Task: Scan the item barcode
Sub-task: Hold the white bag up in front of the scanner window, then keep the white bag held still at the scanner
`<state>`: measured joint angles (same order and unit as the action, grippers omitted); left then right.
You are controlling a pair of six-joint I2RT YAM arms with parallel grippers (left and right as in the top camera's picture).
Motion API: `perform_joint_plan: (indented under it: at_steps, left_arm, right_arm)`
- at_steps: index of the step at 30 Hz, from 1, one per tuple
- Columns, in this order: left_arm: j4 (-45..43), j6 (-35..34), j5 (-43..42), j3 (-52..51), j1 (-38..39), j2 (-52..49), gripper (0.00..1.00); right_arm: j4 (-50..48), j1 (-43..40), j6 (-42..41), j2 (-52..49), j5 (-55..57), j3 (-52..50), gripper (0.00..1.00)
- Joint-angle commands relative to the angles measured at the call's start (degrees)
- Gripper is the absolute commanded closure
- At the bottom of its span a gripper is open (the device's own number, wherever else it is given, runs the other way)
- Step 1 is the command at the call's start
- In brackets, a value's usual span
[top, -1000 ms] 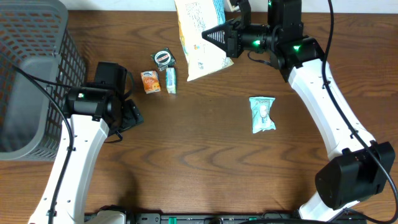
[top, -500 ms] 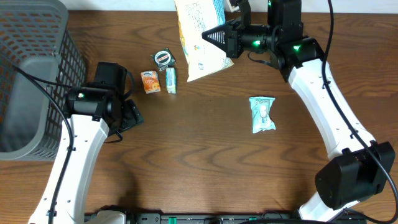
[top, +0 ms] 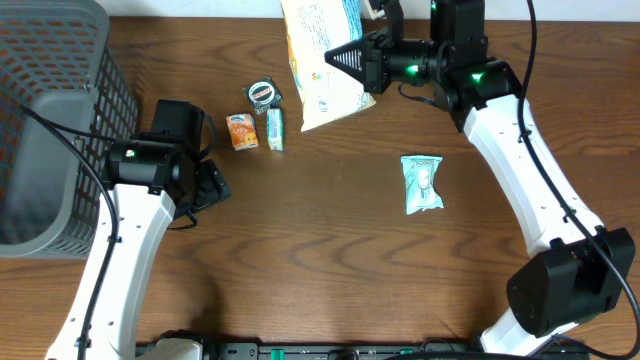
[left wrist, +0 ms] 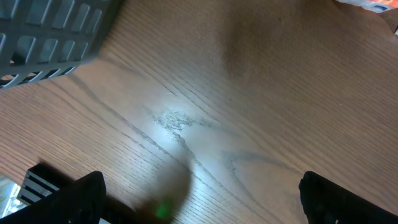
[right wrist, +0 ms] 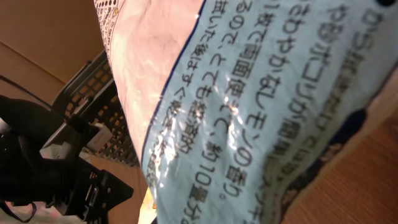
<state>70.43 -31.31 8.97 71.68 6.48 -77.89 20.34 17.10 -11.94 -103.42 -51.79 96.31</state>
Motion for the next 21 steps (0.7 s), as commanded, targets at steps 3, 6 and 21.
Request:
perform_joint_plan:
  at_steps: [3,6,21]
  left_arm:
    - [0.2,-0.3,0.6,-0.2,-0.2,-0.1,0.02]
    - [0.2,-0.3,0.5,-0.2,-0.2,-0.1,0.03]
    - [0.2,-0.3,0.5,-0.2,-0.2,-0.1,0.02]
  right_arm:
    - [-0.2,1.0,-0.4,1.5,-0.8,0.4,0.99]
    - [-0.2,1.0,-0.4,1.5,-0.8,0.4,0.99]
    - [0.3,1.0,-0.4,1.5,-0.6,0.4,0.99]
